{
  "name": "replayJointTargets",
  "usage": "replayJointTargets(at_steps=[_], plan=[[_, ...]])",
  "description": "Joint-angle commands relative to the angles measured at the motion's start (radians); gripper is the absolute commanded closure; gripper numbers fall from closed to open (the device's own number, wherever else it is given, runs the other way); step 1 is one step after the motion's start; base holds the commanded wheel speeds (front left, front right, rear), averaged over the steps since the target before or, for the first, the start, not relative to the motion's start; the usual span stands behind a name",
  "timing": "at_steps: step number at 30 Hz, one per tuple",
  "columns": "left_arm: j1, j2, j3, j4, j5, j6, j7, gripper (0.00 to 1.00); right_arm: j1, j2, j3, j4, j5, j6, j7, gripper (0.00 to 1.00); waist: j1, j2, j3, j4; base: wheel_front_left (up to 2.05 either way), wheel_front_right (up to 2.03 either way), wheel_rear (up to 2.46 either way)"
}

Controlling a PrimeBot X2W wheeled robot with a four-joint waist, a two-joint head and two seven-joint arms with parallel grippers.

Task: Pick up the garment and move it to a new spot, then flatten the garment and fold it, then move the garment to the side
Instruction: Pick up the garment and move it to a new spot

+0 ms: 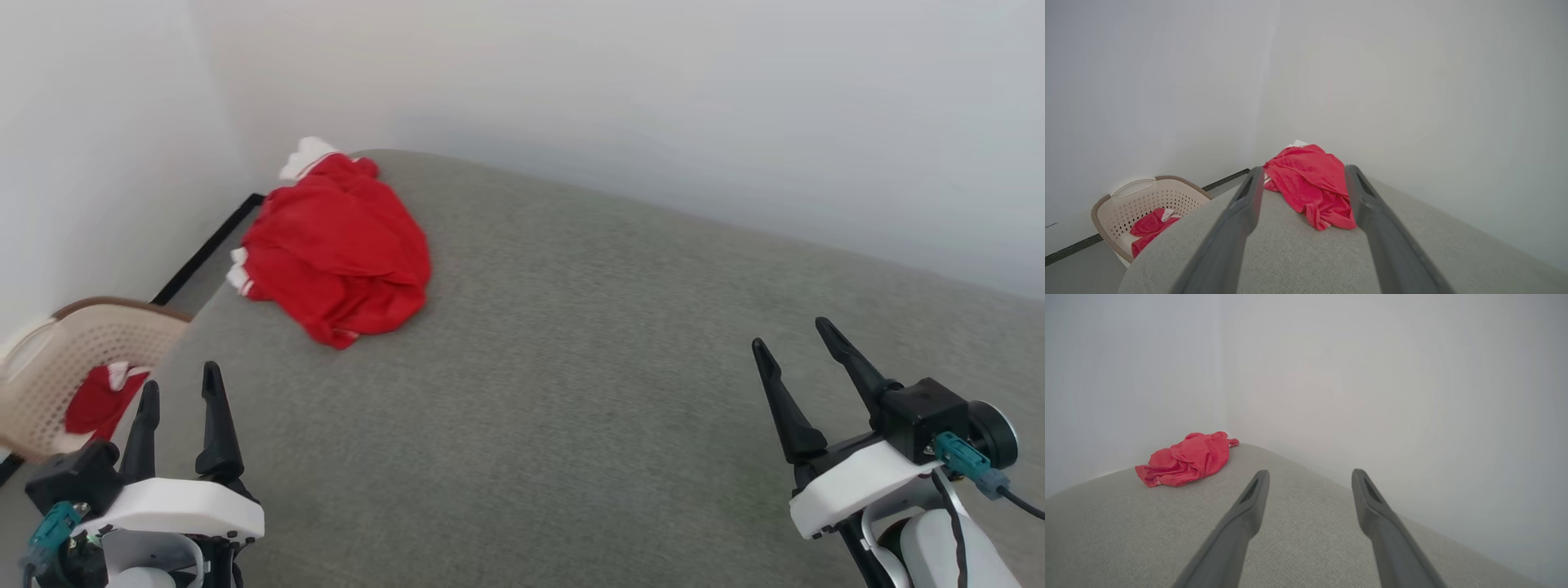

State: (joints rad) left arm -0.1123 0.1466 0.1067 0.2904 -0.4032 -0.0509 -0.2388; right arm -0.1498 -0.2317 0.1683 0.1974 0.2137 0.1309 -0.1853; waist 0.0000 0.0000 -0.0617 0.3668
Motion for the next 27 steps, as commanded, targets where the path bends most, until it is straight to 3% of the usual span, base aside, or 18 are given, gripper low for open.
replayJointTargets(at_steps=[1, 12, 19, 27], plan=[[-0.003, -0.001, 0.0, 0.002, 0.0, 0.004, -0.004, 0.0, -0.007, -0.001, 0.004, 0.001, 0.008, 0.0, -0.004, 0.0, 0.0, 0.0, -0.001, 0.025, 0.0, 0.0, 0.0], [-0.118, 0.018, -0.021, 0.063, -0.031, -0.019, 0.033, 0.0, 0.004, 0.002, -0.03, -0.026, -0.006, 0.0, 0.011, 0.0, 0.0, 0.0, 0.042, 0.07, 0.0, 0.0, 0.0], [-0.32, 0.073, -0.026, 0.192, -0.07, -0.052, 0.059, 0.0, -0.035, -0.019, -0.043, -0.084, -0.029, 0.0, 0.041, 0.0, 0.0, 0.0, 0.141, 0.022, 0.0, 0.0, 0.0], [-0.602, 0.151, -0.061, 0.449, -0.102, -0.072, 0.082, 0.0, -0.092, -0.05, -0.055, -0.186, -0.056, 0.0, 0.081, 0.0, 0.0, 0.0, 0.283, -0.055, 0.0, 0.0, 0.0]])
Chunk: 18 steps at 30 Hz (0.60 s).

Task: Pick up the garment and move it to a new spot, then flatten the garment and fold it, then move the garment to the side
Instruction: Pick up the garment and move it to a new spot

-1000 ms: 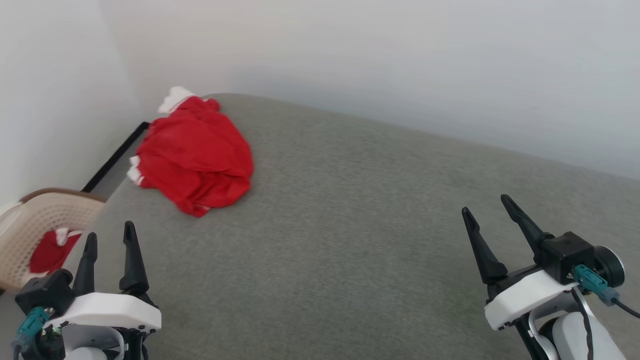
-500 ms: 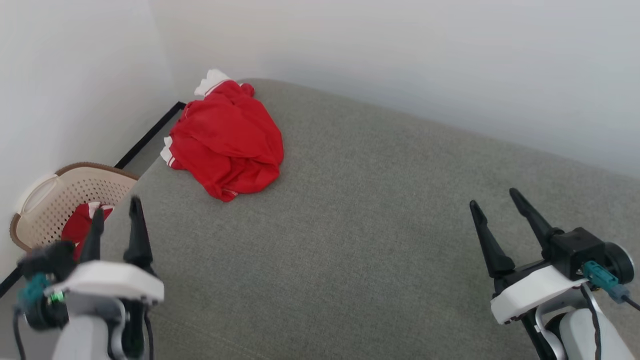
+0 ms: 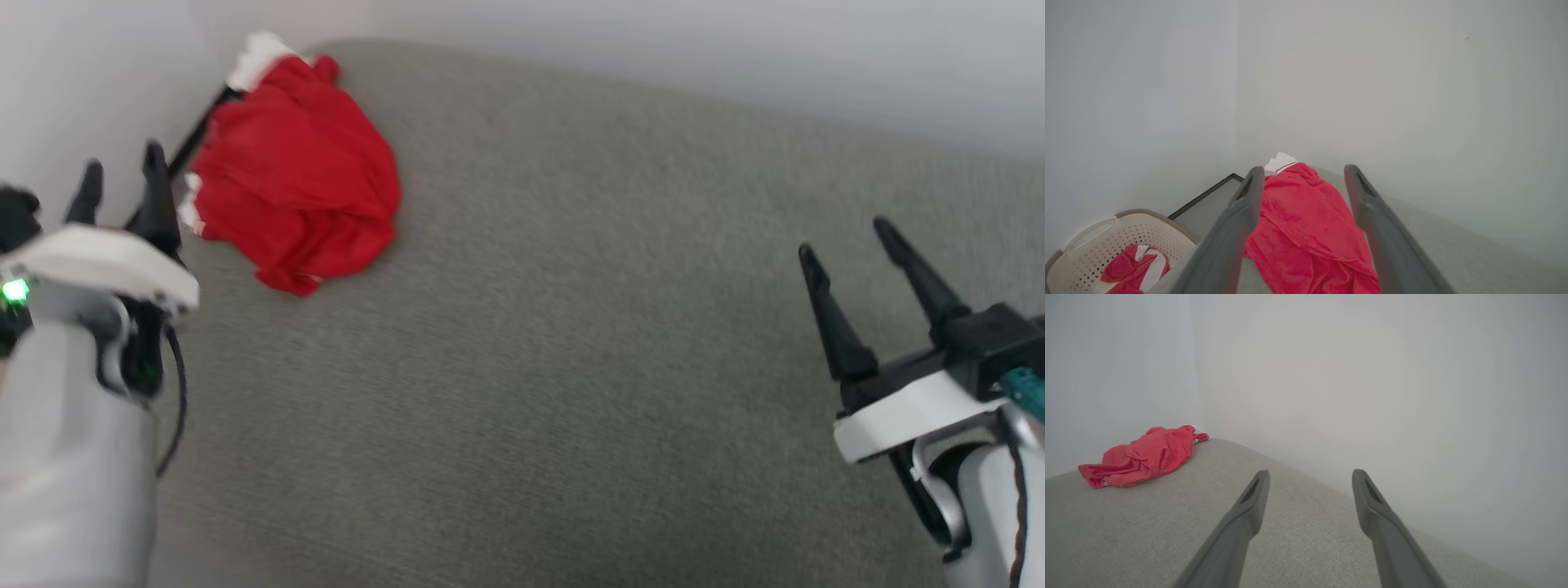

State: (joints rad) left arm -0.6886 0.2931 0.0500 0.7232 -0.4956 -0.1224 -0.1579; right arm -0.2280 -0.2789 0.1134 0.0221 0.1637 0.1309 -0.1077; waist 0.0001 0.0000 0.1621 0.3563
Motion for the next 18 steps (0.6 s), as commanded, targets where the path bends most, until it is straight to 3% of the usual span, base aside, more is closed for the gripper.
replayJointTargets(at_steps=[1, 8, 18], plan=[[-0.059, 0.012, -0.011, 0.052, -0.011, -0.003, 0.01, 0.0, -0.021, -0.006, -0.002, -0.024, -0.008, 0.0, 0.009, 0.0, -0.0001, 0.0, 0.076, -0.053, 0.0, 0.0, 0.0], [-0.271, 0.072, -0.037, 0.272, -0.038, -0.008, 0.08, 0.0, -0.073, -0.031, 0.001, -0.123, -0.021, 0.0, 0.05, 0.0, -0.0001, 0.0, 0.199, -0.11, 0.0, 0.0, 0.0], [-0.445, 0.128, -0.048, 0.487, -0.065, 0.002, 0.222, 0.0, -0.129, -0.056, 0.0, -0.235, -0.038, 0.0, 0.099, 0.0, -0.0001, 0.0, 0.34, -0.171, 0.0, 0.0, 0.0]])
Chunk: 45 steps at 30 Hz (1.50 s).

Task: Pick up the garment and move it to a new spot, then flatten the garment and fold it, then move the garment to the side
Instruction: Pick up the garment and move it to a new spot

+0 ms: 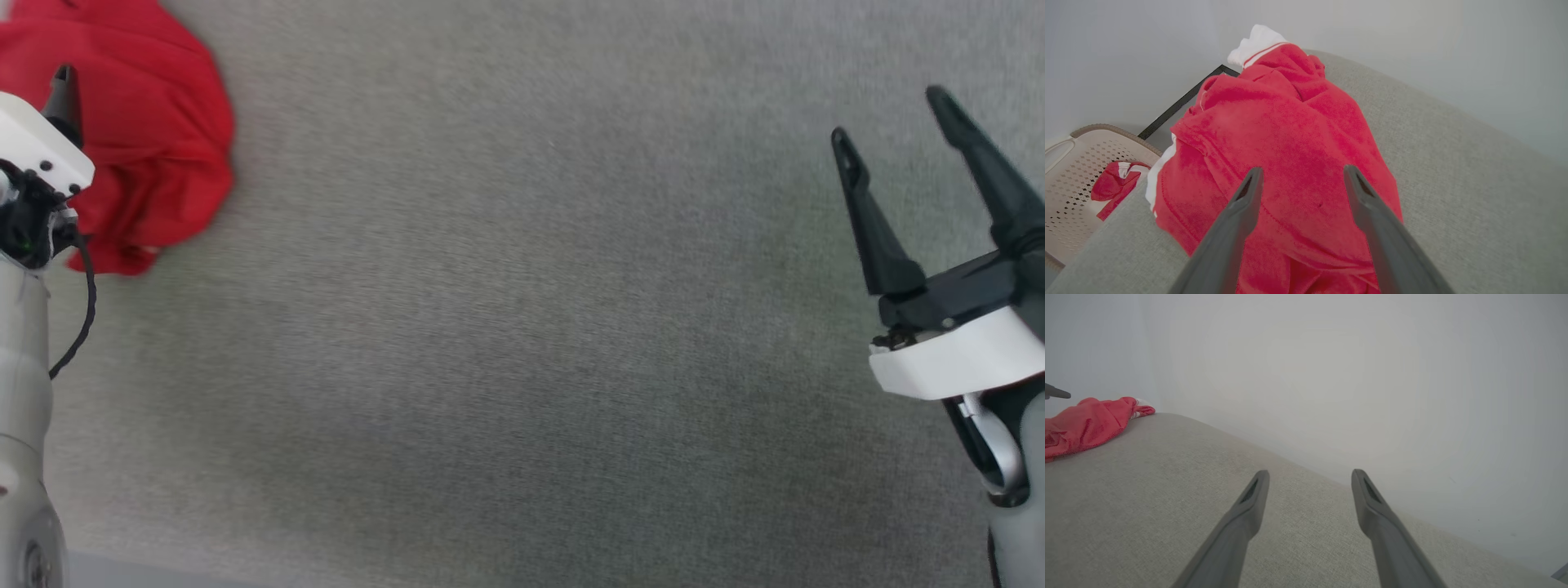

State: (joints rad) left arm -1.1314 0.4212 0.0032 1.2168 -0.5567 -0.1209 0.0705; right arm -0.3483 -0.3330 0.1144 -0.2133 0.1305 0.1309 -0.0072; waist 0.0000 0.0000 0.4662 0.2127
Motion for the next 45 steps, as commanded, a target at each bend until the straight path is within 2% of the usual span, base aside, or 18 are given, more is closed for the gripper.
replayJointTargets(at_steps=[1, 9, 15, 20, 21, 22, 32, 45], plan=[[-0.016, 0.005, -0.001, 0.009, -0.006, 0.01, 0.013, 0.0, -0.013, -0.003, -0.002, -0.009, -0.006, 0.0, 0.003, 0.0, 0.0, 0.0, 0.048, -0.031, 0.0, 0.0, 0.0], [-0.054, 0.005, -0.047, 0.062, 0.022, 0.051, 0.199, 0.0, -0.031, -0.017, -0.011, -0.079, -0.016, 0.0, 0.042, 0.0, 0.0, 0.0, 0.123, -0.043, 0.0, 0.0, 0.0], [-0.02, -0.034, -0.076, 0.086, 0.026, 0.073, 0.36, 0.0, -0.043, -0.027, -0.015, -0.12, -0.02, 0.0, 0.069, 0.0, 0.0, 0.0, 0.162, -0.044, 0.0, 0.0, 0.0], [0.021, -0.079, -0.086, 0.102, 0.013, 0.084, 0.447, 0.0, -0.047, -0.031, -0.013, -0.134, -0.026, 0.0, 0.079, 0.0, 0.0, 0.0, 0.175, -0.041, 0.0, 0.0, 0.0], [0.024, -0.08, -0.084, 0.103, 0.008, 0.084, 0.449, 0.33, -0.049, -0.031, -0.012, -0.134, -0.027, 0.0, 0.081, 0.0, 0.0, 0.0, 0.175, -0.04, 0.0, 0.0, 0.0], [0.026, -0.076, -0.09, 0.103, 0.012, 0.078, 0.448, 1.0, -0.05, -0.03, -0.011, -0.134, -0.028, 0.0, 0.082, 0.0, 0.0, 0.0, 0.174, -0.039, 0.0, 0.0, 0.0], [-0.099, 0.033, -0.112, 0.028, 0.052, 0.054, 0.231, 1.0, -0.019, -0.011, -0.034, -0.1, -0.021, 0.0, 0.053, 0.0, 0.0, 0.0, 0.087, -0.004, 0.0, 0.0, 0.0], [-0.192, 0.073, -0.186, -0.031, 0.12, 0.029, 0.027, 1.0, 0.045, 0.048, -0.075, -0.018, -0.013, 0.0, -0.018, 0.0, 0.0, 0.0, -0.09, 0.047, 0.0, 0.0, 0.0]])
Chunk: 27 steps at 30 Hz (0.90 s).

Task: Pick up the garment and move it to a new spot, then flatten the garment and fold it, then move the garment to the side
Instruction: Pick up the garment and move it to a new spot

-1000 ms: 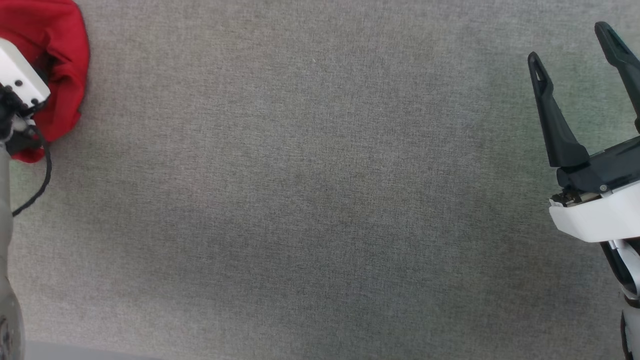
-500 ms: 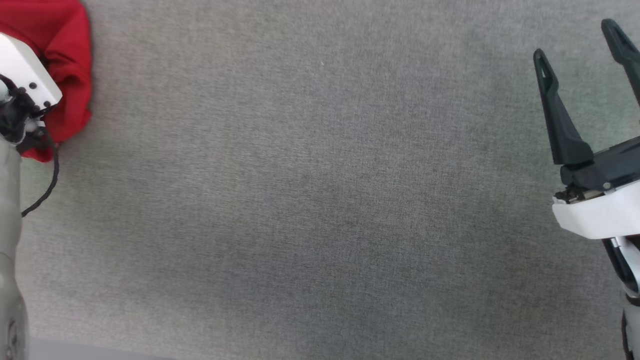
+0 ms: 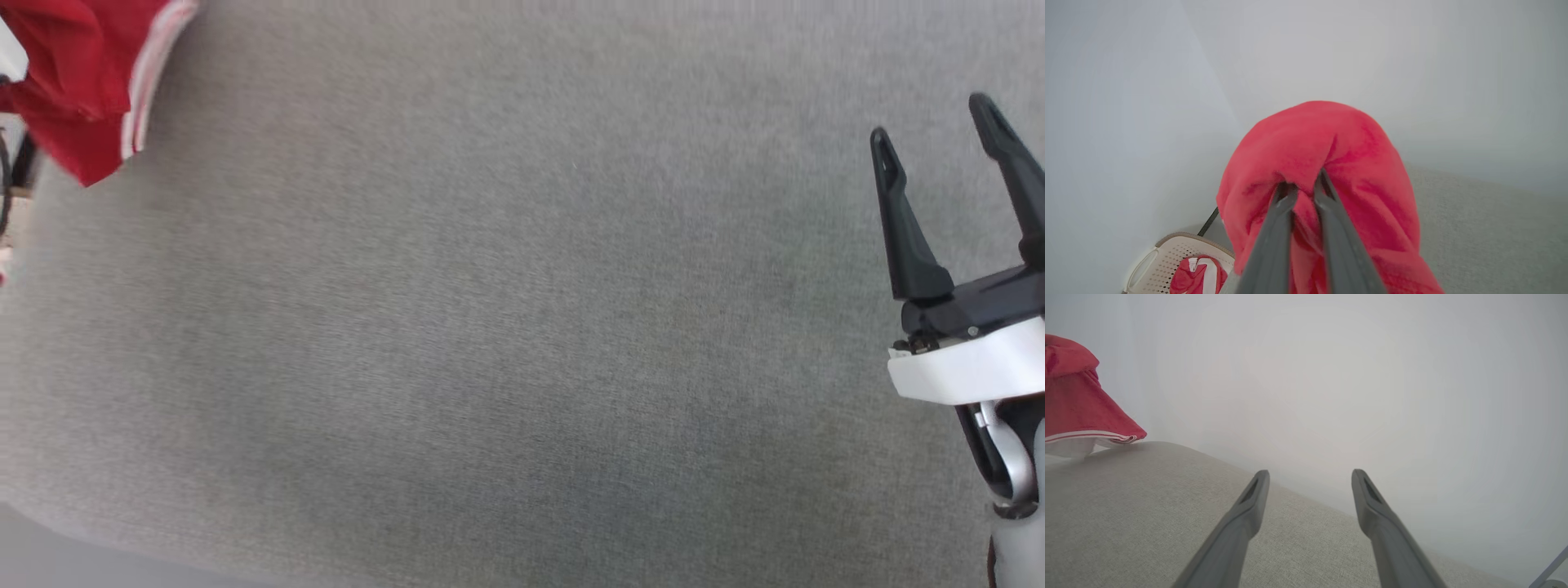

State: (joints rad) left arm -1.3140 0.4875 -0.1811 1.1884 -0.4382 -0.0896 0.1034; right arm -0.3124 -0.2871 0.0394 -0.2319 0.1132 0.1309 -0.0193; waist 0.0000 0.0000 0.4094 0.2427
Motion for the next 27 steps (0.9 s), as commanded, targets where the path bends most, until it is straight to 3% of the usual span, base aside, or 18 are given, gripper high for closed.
replayJointTargets(at_steps=[1, 8, 16, 27], plan=[[-0.017, 0.009, -0.008, -0.008, 0.007, -0.005, -0.012, 1.0, 0.014, 0.007, -0.004, 0.006, 0.004, 0.0, -0.011, 0.0, 0.0, 0.0, -0.046, 0.021, 0.0, 0.0, 0.0], [-0.06, 0.02, -0.065, -0.064, 0.024, -0.033, -0.024, 1.0, 0.047, 0.038, -0.035, 0.045, -0.001, 0.0, -0.047, 0.0, 0.0, 0.0, -0.138, 0.034, 0.0, 0.0, 0.0], [-0.035, 0.008, -0.164, -0.211, -0.04, -0.04, 0.056, 1.0, 0.086, 0.071, -0.106, 0.057, -0.016, 0.0, -0.072, 0.0, 0.0, 0.0, -0.198, 0.018, 0.0, 0.0, 0.0], [0.076, 0.047, -0.303, -0.523, -0.183, -0.041, 0.221, 1.0, 0.116, 0.124, -0.23, 0.083, -0.044, 0.0, -0.11, 0.0, 0.0, 0.0, -0.239, -0.089, 0.0, 0.0, 0.0]])
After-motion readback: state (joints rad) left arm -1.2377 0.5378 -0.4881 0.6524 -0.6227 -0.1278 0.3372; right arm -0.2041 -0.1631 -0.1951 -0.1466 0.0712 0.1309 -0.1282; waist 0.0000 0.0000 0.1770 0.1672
